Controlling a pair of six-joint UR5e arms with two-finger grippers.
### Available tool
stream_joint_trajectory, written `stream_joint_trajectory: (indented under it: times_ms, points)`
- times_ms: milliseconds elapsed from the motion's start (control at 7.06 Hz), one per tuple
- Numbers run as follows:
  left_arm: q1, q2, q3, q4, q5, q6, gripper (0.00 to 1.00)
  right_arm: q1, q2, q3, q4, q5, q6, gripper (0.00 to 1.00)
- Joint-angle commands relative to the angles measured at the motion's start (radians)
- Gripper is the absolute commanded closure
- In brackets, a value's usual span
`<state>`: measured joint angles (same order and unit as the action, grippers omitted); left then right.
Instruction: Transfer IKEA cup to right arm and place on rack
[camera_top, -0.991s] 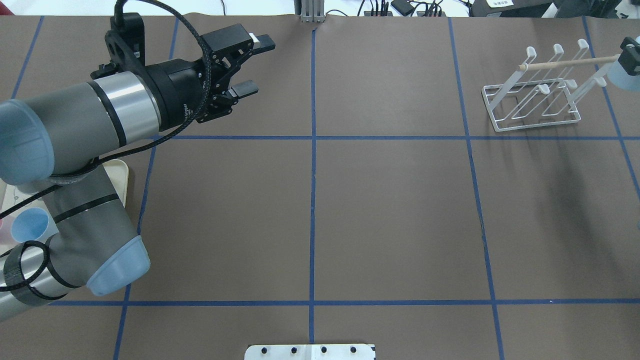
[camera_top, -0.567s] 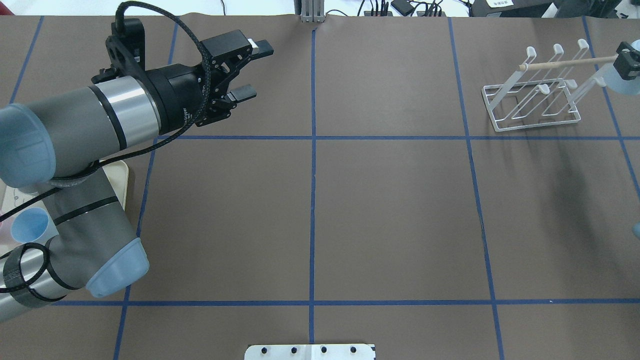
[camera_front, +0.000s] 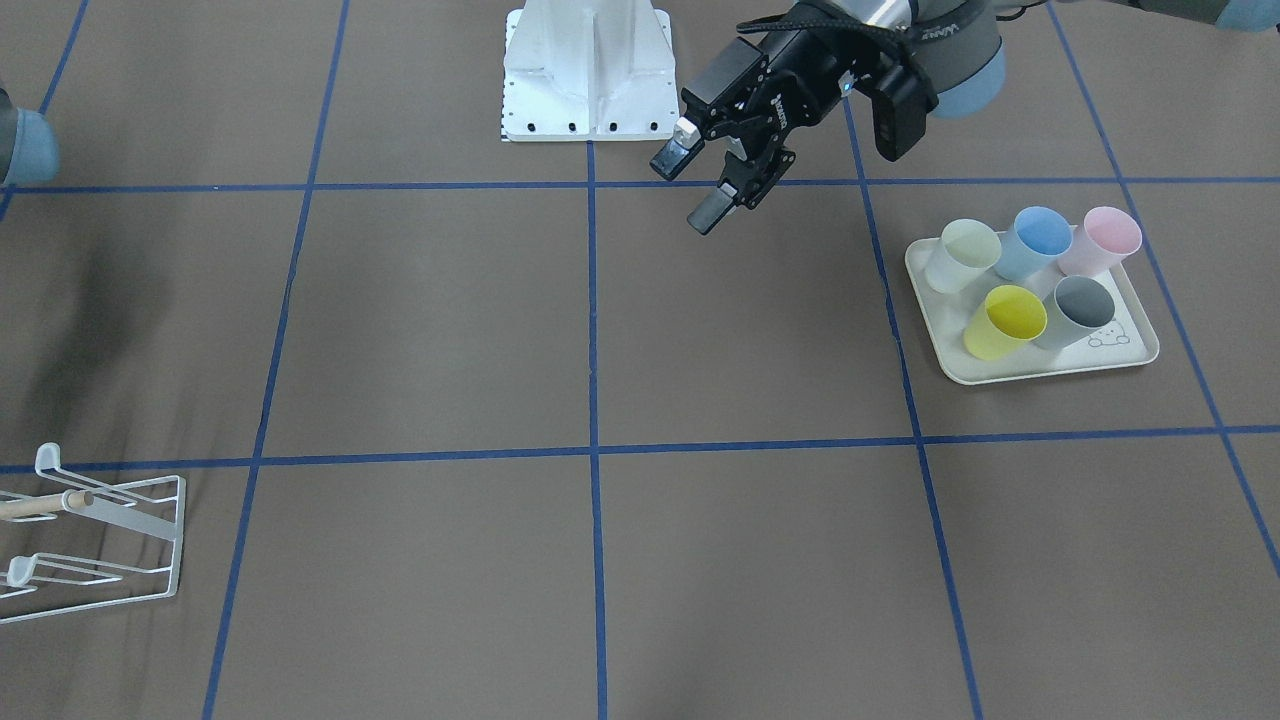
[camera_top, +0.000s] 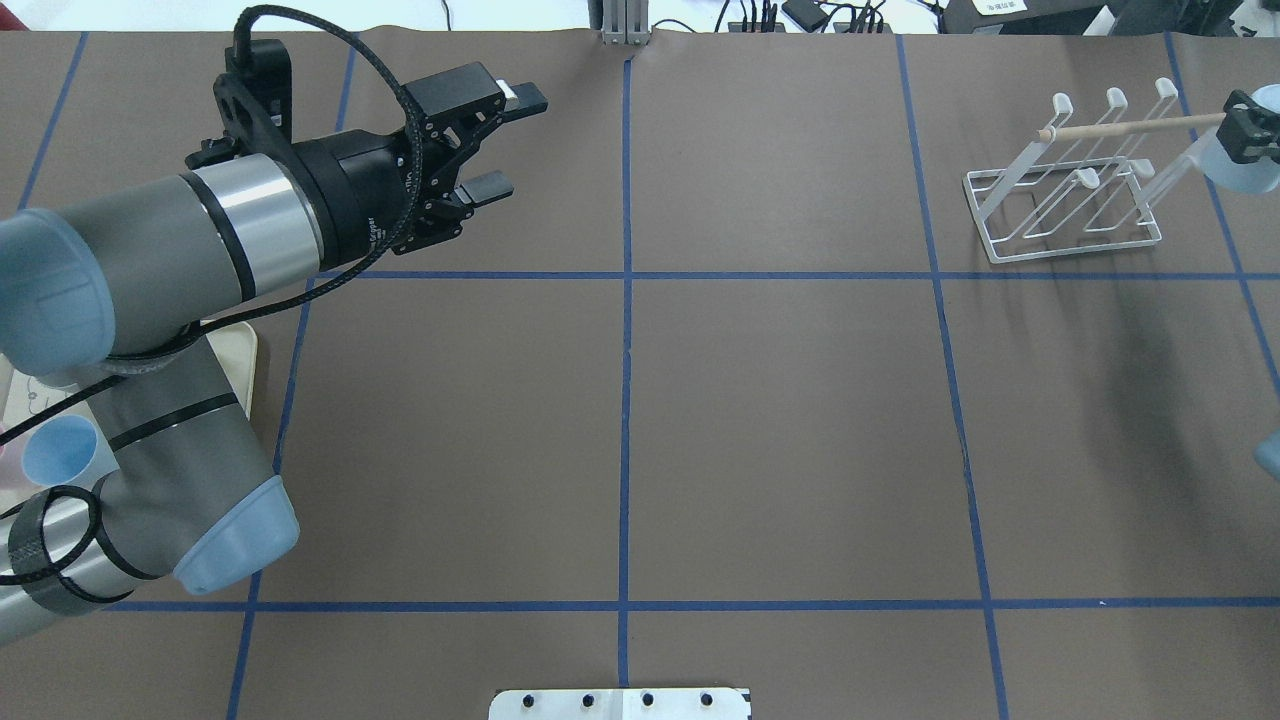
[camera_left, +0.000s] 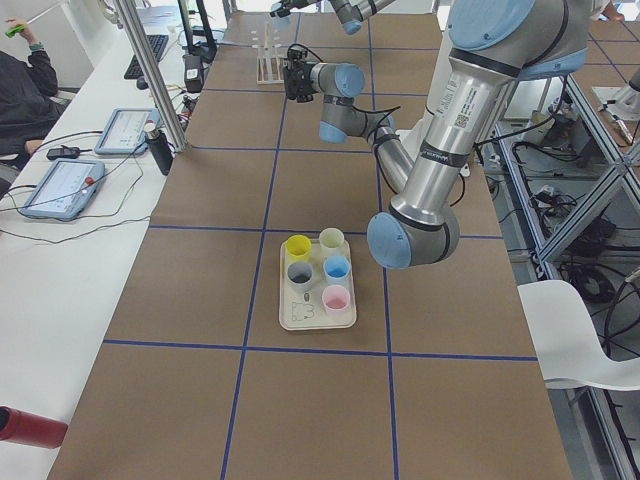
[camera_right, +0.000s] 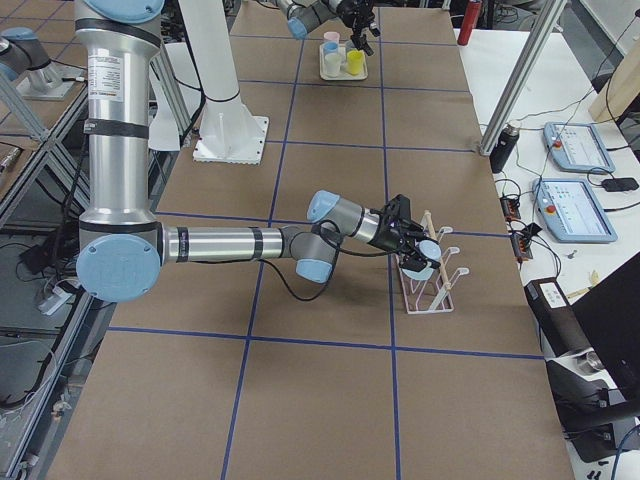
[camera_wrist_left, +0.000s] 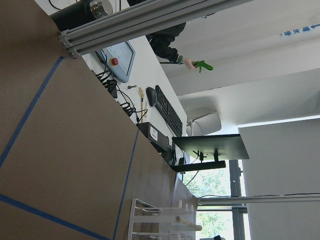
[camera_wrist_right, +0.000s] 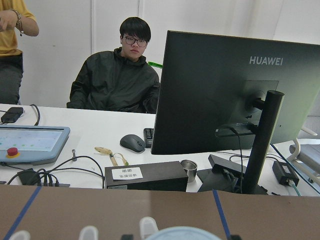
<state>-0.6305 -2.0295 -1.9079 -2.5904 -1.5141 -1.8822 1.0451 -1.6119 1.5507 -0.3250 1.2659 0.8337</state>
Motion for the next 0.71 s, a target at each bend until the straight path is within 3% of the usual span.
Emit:
stream_joint_trajectory:
  times_ms: [0,567]
  points:
    - [0.002,0.002,0.004,0.0,0.0,0.0,0.0,0.0,0.03,-0.038,0.0,0.0,-0.005,1.0]
    - [0.003,0.015,0.007,0.0,0.0,0.0,0.0,-0.013,0.043,-0.063,0.0,0.0,0.002,1.0]
